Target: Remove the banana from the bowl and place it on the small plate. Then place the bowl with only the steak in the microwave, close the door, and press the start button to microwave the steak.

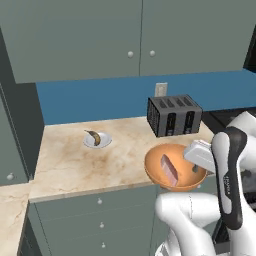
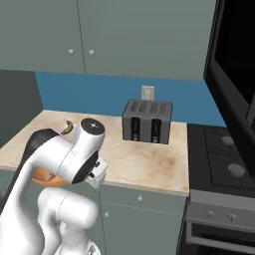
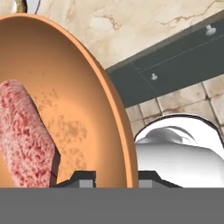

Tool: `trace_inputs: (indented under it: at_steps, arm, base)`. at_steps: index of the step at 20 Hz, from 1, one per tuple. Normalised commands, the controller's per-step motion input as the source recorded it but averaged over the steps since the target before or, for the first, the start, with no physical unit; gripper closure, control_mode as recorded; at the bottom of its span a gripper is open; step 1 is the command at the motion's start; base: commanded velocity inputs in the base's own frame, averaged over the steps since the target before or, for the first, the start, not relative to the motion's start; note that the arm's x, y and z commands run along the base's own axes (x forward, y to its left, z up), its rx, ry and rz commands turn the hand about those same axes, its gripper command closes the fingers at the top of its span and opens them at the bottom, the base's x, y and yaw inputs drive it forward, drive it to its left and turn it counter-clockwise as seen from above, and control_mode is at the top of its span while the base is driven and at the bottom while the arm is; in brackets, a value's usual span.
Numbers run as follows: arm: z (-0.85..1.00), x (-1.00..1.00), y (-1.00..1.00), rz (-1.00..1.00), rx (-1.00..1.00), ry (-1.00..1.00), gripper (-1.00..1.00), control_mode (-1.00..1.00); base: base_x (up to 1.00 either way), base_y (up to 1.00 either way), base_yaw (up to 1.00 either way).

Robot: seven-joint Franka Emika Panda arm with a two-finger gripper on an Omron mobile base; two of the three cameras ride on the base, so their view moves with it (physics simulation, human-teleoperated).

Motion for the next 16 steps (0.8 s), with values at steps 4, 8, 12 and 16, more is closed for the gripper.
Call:
trace_inputs:
  at_steps: [4, 8, 12, 16]
  arm:
    - [0.0, 0.0, 0.0, 0.0, 0.0, 0.0, 1.0, 1.0]
    - [0.0, 0.0, 0.0, 0.0, 0.0, 0.0, 1.0, 1.0]
    - [0.0, 0.0, 0.0, 0.0, 0.0, 0.0, 1.0, 1.0]
    - [0.0, 0.0, 0.0, 0.0, 0.0, 0.0, 1.0, 1.0]
  base:
    - [-0.95, -0.11, 0.0]
    - [-1.0, -0.39, -0.03]
    - [-0.79, -0.73, -0.03]
    - [-0.47, -0.92, 0.0]
